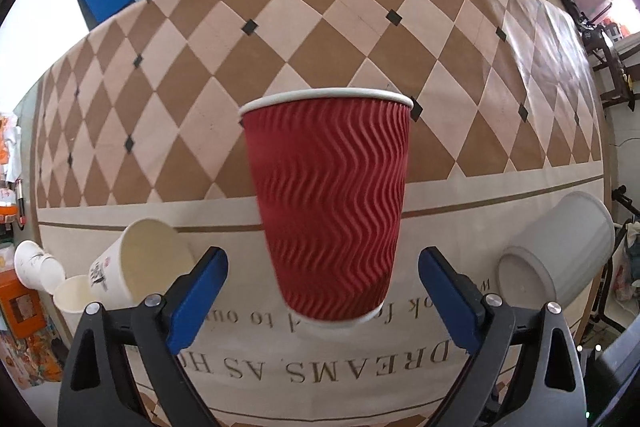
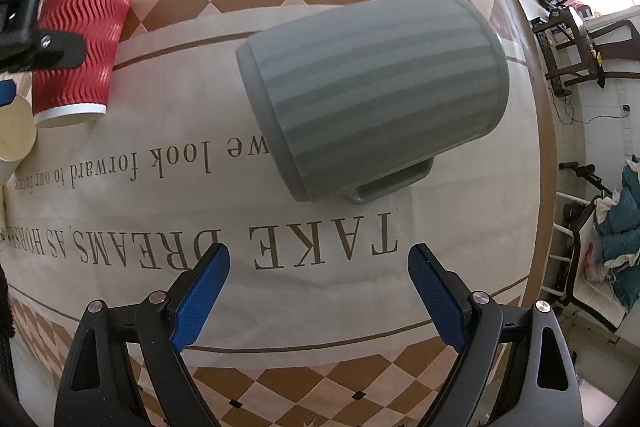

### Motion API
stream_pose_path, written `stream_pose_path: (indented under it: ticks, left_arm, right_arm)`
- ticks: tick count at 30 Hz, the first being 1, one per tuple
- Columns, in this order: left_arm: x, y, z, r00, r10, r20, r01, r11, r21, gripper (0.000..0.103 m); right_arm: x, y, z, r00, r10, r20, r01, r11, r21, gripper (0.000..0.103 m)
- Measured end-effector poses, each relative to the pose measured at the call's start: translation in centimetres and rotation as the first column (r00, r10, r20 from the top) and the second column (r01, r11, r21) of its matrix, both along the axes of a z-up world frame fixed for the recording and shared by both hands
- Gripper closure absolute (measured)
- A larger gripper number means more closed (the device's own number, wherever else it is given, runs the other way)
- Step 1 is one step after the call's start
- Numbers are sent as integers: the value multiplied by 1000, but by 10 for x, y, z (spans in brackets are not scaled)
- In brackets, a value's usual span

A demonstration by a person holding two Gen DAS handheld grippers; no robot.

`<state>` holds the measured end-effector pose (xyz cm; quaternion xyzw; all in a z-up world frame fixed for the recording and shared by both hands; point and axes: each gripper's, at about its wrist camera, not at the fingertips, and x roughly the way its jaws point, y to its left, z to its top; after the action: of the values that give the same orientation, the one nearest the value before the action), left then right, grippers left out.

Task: Flip cup upright
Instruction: 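Reach the left tool to the red ripple cup and close its fingers on it, then lift the red cup with the left tool and carry it toward the right tool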

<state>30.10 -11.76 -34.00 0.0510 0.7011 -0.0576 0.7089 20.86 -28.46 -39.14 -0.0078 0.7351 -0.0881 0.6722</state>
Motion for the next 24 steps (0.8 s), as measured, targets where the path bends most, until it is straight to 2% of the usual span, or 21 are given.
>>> stream_pose_path:
  ticks: [3,14,22,24]
  left_arm:
    - [6,-1,-10,1000,-3,-21,4,1000,6,33]
    - [3,11,-10,999,-9,42,8,1000,26,35]
    - [-16,13,18,996,-6,87,3,1000,24,35]
    - [-30,7,34,995,1,101,-3,1000,21,35]
  right_arm:
    - [-1,-5,-1,1000,-7,-10,7,1000,3,11]
    - [2,-22,1,1000,-24,-2,24,1000,-17,11]
    - [-4,-31,8,999,-44,10,45,999,-7,11]
    - [-9,-31,12,998,-54,12,54,999,7,11]
